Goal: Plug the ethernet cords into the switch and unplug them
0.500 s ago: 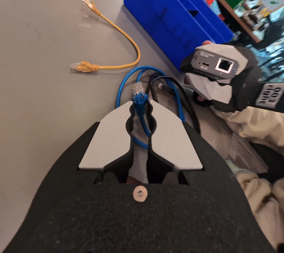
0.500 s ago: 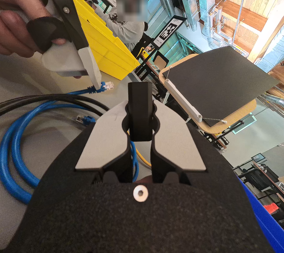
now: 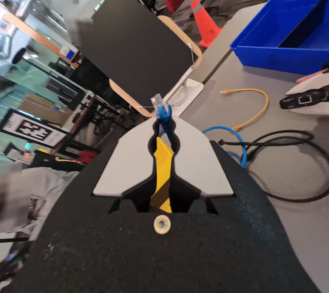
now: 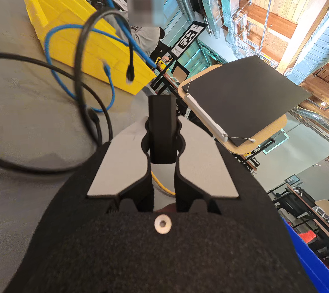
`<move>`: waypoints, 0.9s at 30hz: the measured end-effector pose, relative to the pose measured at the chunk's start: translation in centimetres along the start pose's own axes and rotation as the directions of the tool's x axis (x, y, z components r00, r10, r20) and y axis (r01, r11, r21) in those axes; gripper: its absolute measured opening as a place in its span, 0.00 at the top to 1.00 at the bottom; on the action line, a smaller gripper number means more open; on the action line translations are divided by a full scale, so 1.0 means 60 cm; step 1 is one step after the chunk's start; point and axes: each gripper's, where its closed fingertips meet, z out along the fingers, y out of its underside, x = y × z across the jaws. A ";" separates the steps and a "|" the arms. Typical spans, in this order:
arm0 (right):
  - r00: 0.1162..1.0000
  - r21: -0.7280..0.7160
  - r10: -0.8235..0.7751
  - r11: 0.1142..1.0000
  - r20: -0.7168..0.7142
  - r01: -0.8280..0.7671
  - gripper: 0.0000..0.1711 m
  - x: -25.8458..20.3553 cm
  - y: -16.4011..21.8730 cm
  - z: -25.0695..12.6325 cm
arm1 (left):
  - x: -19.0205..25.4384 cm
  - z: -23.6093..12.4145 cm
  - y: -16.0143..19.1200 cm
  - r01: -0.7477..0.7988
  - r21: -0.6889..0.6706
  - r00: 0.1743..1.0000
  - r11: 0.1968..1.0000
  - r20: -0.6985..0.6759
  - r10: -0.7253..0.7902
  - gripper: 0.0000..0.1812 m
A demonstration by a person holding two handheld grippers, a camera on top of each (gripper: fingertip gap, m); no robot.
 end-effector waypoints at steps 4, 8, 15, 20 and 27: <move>1.000 -0.004 -0.005 1.000 -0.017 0.005 0.85 0.007 0.002 -0.002 | -0.025 -0.033 -0.038 -0.097 -0.021 0.995 0.995 -0.015 0.097 0.95; 1.000 -0.003 0.003 1.000 -0.027 -0.003 0.85 0.011 0.002 -0.003 | -0.001 -0.027 -0.015 -0.105 -0.086 0.985 0.991 -0.142 0.092 0.95; 1.000 -0.002 -0.013 1.000 -0.002 0.013 0.85 -0.001 0.000 -0.001 | 0.238 0.007 0.092 -0.030 -0.306 0.529 0.951 -0.812 -0.245 0.95; 1.000 0.000 -0.016 1.000 -0.002 0.016 0.85 -0.001 -0.003 -0.003 | 0.303 0.050 0.190 -0.166 -0.402 0.412 0.901 -0.858 -0.307 0.95; 1.000 -0.011 -0.017 1.000 0.009 0.017 0.85 -0.004 0.001 -0.003 | 0.313 0.148 0.291 -0.081 -0.439 0.803 0.895 -0.560 -0.202 0.99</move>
